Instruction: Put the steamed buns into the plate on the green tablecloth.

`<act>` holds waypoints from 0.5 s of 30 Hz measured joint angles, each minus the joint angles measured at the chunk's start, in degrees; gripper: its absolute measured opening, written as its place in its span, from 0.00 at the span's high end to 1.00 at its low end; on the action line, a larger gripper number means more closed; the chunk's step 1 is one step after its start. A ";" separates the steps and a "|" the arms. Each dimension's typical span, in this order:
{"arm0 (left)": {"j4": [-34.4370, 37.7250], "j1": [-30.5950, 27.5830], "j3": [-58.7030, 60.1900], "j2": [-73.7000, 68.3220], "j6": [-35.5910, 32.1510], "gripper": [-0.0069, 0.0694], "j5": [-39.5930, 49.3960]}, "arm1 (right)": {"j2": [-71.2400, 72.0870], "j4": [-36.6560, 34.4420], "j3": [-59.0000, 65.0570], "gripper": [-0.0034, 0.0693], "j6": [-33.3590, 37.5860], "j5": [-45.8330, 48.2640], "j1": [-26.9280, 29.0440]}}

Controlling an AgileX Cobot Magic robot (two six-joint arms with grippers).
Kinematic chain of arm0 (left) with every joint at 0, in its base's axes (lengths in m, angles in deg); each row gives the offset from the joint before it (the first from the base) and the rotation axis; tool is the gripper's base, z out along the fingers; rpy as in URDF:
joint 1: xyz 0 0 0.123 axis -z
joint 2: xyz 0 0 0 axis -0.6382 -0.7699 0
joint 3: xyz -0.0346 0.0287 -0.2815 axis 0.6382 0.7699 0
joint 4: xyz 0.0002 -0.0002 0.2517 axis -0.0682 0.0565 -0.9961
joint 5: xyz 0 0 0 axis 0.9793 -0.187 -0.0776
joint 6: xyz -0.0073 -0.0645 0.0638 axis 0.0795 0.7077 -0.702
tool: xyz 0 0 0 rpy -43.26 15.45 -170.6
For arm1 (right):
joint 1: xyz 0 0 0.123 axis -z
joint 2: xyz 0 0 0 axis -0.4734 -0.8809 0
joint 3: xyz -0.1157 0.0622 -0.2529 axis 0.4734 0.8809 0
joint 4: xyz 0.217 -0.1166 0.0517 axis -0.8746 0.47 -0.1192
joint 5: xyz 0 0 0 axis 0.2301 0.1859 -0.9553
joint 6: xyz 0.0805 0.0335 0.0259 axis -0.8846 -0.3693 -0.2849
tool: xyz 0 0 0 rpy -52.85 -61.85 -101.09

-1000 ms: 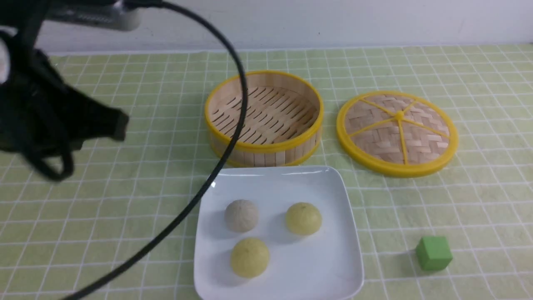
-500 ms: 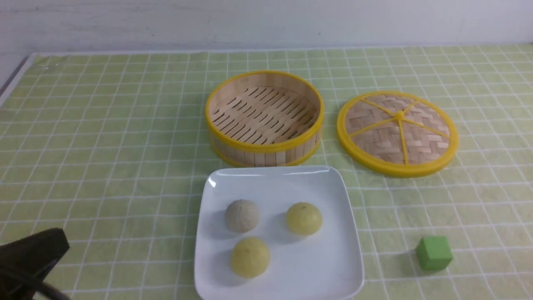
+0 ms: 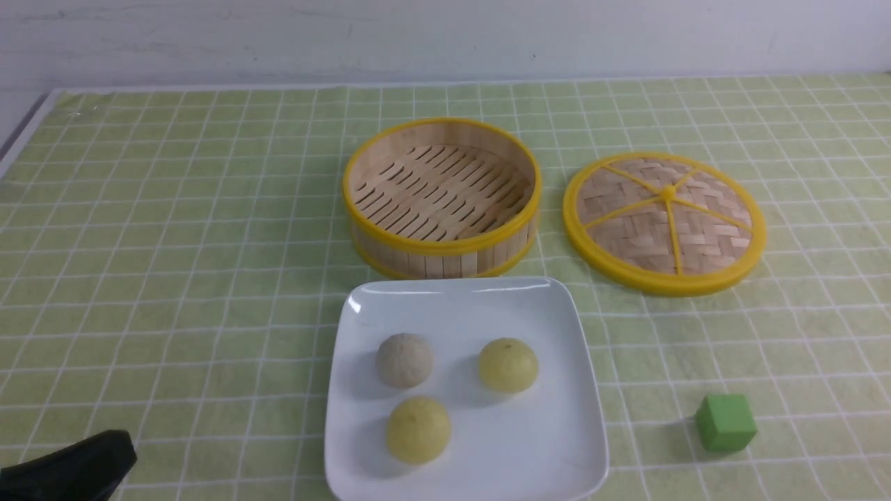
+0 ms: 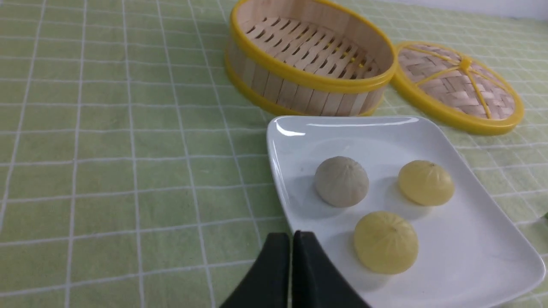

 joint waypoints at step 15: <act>7.97 -16.10 10.30 12.39 -18.82 0.84 -5.12 | 0.00 0.04 0.00 0.83 0.00 -0.04 0.16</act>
